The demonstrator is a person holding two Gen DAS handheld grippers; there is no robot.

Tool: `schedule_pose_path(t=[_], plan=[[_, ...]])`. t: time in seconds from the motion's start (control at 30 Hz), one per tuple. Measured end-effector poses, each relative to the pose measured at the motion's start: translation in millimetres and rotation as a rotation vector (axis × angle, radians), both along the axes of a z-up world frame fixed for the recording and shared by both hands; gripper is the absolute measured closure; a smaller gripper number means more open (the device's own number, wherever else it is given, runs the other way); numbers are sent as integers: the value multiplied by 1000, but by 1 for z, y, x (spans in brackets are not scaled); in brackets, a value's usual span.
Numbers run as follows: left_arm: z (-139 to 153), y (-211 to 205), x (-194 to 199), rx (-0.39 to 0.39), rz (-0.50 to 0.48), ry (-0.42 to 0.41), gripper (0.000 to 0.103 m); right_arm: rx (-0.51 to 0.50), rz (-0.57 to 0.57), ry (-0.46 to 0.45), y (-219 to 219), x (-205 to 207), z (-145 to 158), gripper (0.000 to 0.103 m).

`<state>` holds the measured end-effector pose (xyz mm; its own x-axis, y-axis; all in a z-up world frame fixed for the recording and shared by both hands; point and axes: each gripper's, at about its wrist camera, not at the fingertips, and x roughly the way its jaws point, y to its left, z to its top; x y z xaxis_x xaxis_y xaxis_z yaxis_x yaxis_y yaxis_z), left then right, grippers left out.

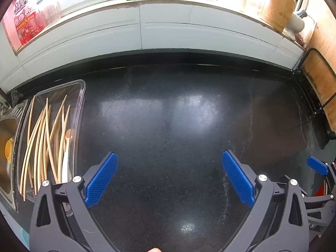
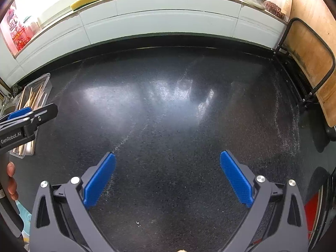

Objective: Organize utensils

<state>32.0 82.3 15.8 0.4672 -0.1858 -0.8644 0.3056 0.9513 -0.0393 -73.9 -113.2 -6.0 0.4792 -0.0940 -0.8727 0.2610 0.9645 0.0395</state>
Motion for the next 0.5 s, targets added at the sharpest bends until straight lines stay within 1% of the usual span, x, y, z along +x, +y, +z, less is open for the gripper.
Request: schedule_pose_path(t=[0.1,0.5], plan=[[-2,0,-2,2,7,12,6,3,2,13,-2,0,-3,7],[-5,-4,-6,28,15,23,6,24,3,12,-10,-4,-10,7]])
